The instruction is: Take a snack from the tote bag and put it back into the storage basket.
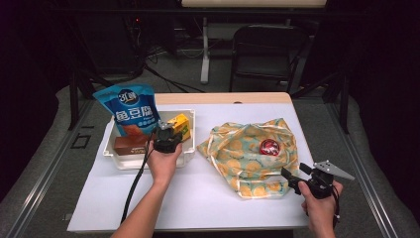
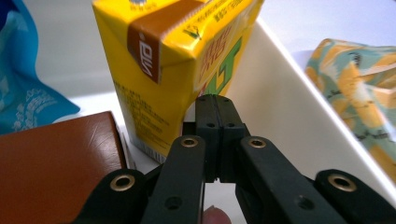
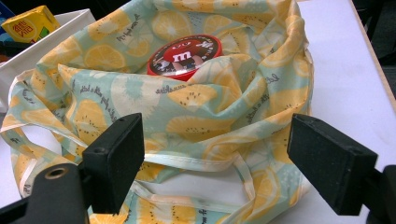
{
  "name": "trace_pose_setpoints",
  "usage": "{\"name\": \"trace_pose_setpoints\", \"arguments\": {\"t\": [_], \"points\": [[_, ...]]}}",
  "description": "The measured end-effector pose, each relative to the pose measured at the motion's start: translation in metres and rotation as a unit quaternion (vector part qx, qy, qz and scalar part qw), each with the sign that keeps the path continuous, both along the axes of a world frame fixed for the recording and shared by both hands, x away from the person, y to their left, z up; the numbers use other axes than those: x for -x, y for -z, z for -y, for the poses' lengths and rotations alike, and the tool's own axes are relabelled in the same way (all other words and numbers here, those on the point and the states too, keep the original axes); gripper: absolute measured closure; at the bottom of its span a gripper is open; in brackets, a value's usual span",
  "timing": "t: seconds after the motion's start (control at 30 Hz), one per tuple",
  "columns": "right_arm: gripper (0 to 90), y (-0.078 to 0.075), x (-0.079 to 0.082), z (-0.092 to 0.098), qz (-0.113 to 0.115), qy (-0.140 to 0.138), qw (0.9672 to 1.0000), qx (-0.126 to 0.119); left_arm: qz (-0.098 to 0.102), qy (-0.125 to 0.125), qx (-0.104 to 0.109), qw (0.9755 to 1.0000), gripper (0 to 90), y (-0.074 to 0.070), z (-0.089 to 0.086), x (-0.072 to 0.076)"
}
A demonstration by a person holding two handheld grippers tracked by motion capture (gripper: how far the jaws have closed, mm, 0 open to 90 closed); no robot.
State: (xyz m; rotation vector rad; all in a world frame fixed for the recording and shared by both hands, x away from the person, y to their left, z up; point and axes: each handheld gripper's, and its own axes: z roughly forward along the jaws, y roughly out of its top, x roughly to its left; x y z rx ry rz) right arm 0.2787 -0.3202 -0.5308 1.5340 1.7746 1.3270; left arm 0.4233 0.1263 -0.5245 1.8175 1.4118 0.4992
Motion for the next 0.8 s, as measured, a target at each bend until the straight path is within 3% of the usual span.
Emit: {"name": "trace_pose_setpoints", "arguments": {"t": [0.13, 0.27, 0.47, 0.67, 0.8], "points": [[18.6, 0.0, 0.001, 0.0, 0.0, 0.001, 1.0, 0.0, 0.002, -0.02, -0.006, 0.9998, 90.0, 0.004, 0.003, -0.004], [18.7, 0.0, 0.001, 0.001, 0.0, 0.003, 1.0, -0.001, 0.005, -0.04, -0.026, 0.9988, 90.0, 0.005, 0.005, -0.01], [19.0, 0.0, 0.001, 0.002, 0.001, 0.005, 1.0, -0.002, 0.002, -0.056, -0.035, 0.9978, 90.0, 0.007, 0.004, -0.018], [19.5, -0.002, 0.002, 0.001, 0.005, 0.007, 1.0, 0.0, 0.008, -0.071, -0.023, 0.9972, 90.0, 0.012, 0.003, -0.025], [21.1, -0.002, 0.002, 0.001, 0.009, 0.004, 1.0, 0.0, 0.011, -0.073, -0.03, 0.9968, 90.0, 0.013, 0.003, -0.026]]}}
